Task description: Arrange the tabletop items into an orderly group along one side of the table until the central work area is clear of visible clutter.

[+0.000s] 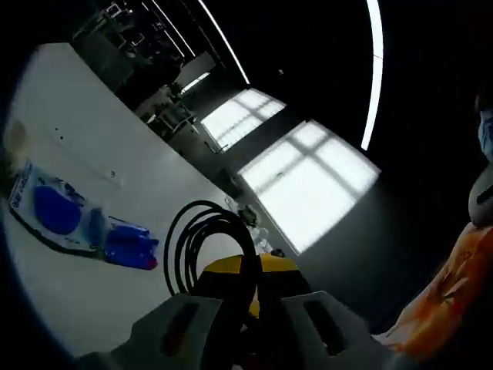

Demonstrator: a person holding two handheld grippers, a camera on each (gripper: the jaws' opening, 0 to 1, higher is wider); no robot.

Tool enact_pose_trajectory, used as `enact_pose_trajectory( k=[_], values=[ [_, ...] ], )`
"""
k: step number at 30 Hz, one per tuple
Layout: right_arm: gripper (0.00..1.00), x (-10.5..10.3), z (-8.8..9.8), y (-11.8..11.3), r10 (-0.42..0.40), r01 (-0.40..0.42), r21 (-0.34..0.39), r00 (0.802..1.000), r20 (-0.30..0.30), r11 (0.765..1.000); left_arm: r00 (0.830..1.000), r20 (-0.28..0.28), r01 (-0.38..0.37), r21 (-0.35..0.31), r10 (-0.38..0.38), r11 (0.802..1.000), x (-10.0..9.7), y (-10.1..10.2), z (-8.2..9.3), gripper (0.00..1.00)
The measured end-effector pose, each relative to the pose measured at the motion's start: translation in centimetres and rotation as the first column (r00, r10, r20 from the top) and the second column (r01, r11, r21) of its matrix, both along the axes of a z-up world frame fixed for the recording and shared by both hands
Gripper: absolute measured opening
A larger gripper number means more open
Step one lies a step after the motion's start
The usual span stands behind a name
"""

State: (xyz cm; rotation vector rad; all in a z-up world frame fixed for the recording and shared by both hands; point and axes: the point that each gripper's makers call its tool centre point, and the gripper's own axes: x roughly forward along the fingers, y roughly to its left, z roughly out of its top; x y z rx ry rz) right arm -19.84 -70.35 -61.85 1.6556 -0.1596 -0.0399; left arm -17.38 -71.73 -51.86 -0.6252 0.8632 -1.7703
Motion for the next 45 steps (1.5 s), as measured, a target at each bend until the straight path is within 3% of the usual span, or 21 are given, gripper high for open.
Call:
enact_pose_trajectory(
  k=[2,3,6,8,9,10,11,14,16,22,25,27,32,35,38,40,42,44,45],
  values=[
    [0.62,0.2,0.9,-0.3,-0.023,0.016,0.092,0.997,0.072,0.996,1.000,-0.002,0.008,-0.005,-0.008,1.000,-0.2,-0.1,0.0,0.01],
    [0.53,0.2,1.0,-0.4,-0.030,0.022,0.101,0.996,0.083,0.995,1.000,-0.004,0.011,-0.004,-0.011,1.000,-0.3,-0.1,-0.1,0.01],
    [0.25,0.0,3.3,-1.4,-0.081,0.045,0.164,0.973,0.216,0.985,1.000,-0.004,0.025,0.009,-0.025,1.000,-0.8,0.2,-0.7,0.01],
    [0.21,0.0,2.8,-1.6,-0.080,0.054,0.149,0.982,0.171,0.987,0.999,-0.015,0.032,-0.008,-0.033,0.999,-1.1,0.5,-0.5,0.01],
    [0.13,-0.1,1.9,-1.6,-0.071,0.056,0.119,0.989,0.126,0.991,0.999,-0.014,0.030,-0.010,-0.030,0.999,-1.1,0.6,-0.4,0.01],
    [0.12,-0.2,1.7,-1.8,-0.085,0.072,0.110,0.989,0.121,0.991,0.999,-0.010,0.034,-0.002,-0.034,0.999,-1.2,0.6,-0.6,0.01],
    [0.11,-0.5,0.9,-2.0,-0.097,0.085,0.125,0.991,0.089,0.988,0.999,0.038,0.029,0.038,-0.030,0.999,-0.9,0.8,-1.7,0.01],
    [0.08,-1.4,0.1,-2.6,-0.133,0.125,0.121,0.990,0.054,0.985,0.999,-0.011,0.034,0.102,-0.033,0.994,-1.0,1.1,-3.1,0.02],
    [0.06,-1.9,-0.1,-2.8,-0.140,0.135,0.117,0.989,0.039,0.984,1.000,0.003,0.021,0.111,-0.021,0.994,-0.9,1.2,-3.7,0.02],
    [0.03,-2.4,0.1,-4.2,-0.149,0.146,-0.060,0.988,-0.049,0.987,1.000,-0.008,-0.003,0.155,0.004,0.988,-0.3,1.5,-4.8,0.07],
    [0.02,-2.7,0.8,-4.8,-0.168,0.161,-0.116,0.984,-0.058,0.980,0.998,0.056,-0.026,0.192,0.015,0.981,0.1,1.7,-5.8,0.08],
    [0.02,-2.7,0.8,-4.6,-0.147,0.126,-0.181,0.983,-0.107,0.975,0.998,0.058,-0.017,0.196,0.006,0.980,0.0,1.8,-6.0,0.09],
    [0.01,-2.5,1.7,-4.9,-0.155,0.095,-0.330,0.974,-0.163,0.939,0.999,0.028,0.020,0.200,-0.026,0.980,-1.0,2.3,-6.4,0.17],
    [0.01,-2.4,1.7,-5.1,-0.153,0.041,-0.445,0.963,-0.220,0.895,0.999,0.043,0.013,0.235,-0.024,0.972,-0.9,2.4,-7.6,0.15],
    [0.01,-2.1,1.5,-5.1,-0.152,0.018,-0.473,0.957,-0.245,0.881,0.999,0.051,0.001,0.259,-0.015,0.966,-0.6,2.3,-8.6,0.13],
    [0.01,-2.0,0.5,-5.3,-0.153,-0.019,-0.504,0.942,-0.298,0.863,0.999,0.042,-0.002,0.283,-0.010,0.959,-0.4,2.1,-9.8,0.12],
    [0.02,-1.8,-0.7,-5.2,-0.145,-0.079,-0.543,0.923,-0.358,0.836,0.998,0.060,-0.013,0.356,-0.009,0.934,0.0,2.1,-12.0,0.10],
    [0.02,-1.7,-2.3,-5.4,-0.148,-0.117,-0.550,0.898,-0.414,0.827,0.997,0.077,-0.014,0.402,-0.018,0.915,0.1,1.8,-13.8,0.11],
    [0.02,-1.6,-2.7,-5.6,-0.147,-0.120,-0.550,0.897,-0.417,0.827,0.997,0.079,-0.011,0.419,-0.024,0.908,0.0,1.7,-14.4,0.12]
  ],
)
